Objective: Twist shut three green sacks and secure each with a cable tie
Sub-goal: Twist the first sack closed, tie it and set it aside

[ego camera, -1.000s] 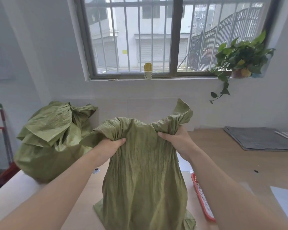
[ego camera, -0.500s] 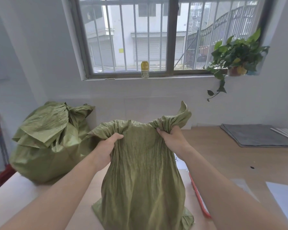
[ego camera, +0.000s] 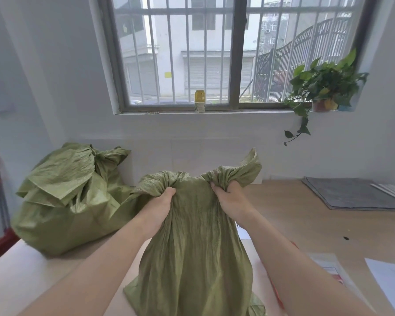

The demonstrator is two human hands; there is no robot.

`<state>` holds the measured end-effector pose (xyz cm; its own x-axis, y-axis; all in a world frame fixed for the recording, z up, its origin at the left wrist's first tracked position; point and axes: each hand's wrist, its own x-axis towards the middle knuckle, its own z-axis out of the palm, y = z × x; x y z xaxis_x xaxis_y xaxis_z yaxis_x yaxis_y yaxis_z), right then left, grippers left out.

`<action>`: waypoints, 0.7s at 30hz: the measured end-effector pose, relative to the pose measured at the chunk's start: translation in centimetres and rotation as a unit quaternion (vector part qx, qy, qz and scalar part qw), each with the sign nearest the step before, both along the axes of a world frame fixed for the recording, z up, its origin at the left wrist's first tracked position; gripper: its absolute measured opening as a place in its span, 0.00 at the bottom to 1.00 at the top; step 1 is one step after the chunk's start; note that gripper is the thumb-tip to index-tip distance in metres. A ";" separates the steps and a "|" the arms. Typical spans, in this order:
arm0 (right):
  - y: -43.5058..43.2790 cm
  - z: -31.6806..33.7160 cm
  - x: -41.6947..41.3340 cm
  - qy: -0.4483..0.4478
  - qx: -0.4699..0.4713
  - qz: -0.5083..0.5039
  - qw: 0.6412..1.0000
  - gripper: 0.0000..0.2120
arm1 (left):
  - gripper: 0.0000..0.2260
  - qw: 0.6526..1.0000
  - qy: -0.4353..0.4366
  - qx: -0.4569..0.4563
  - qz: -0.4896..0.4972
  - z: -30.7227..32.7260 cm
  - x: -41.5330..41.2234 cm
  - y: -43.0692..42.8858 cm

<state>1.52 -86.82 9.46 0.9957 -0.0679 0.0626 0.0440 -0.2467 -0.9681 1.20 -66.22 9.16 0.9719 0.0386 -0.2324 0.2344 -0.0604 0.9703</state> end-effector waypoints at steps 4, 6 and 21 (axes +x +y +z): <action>0.7 0.3 -0.4 -0.001 0.002 0.015 1.000 0.11 | 0.25 0.999 -0.006 0.042 0.017 -1.2 1.4 0.3; 1.0 0.5 -0.4 -0.010 0.004 0.023 1.000 0.10 | 0.27 0.999 -0.003 0.042 0.028 -1.7 2.0 0.2; 1.3 0.1 0.4 -0.049 -0.030 0.080 0.995 0.10 | 0.27 0.999 -0.025 -0.002 0.038 0.1 1.0 -2.0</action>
<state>1.89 -85.54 9.56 0.9824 0.0986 0.1588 0.1808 -0.2865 -0.9409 2.20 -68.17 9.27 0.9764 0.1118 -0.1848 0.1903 -0.0409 0.9809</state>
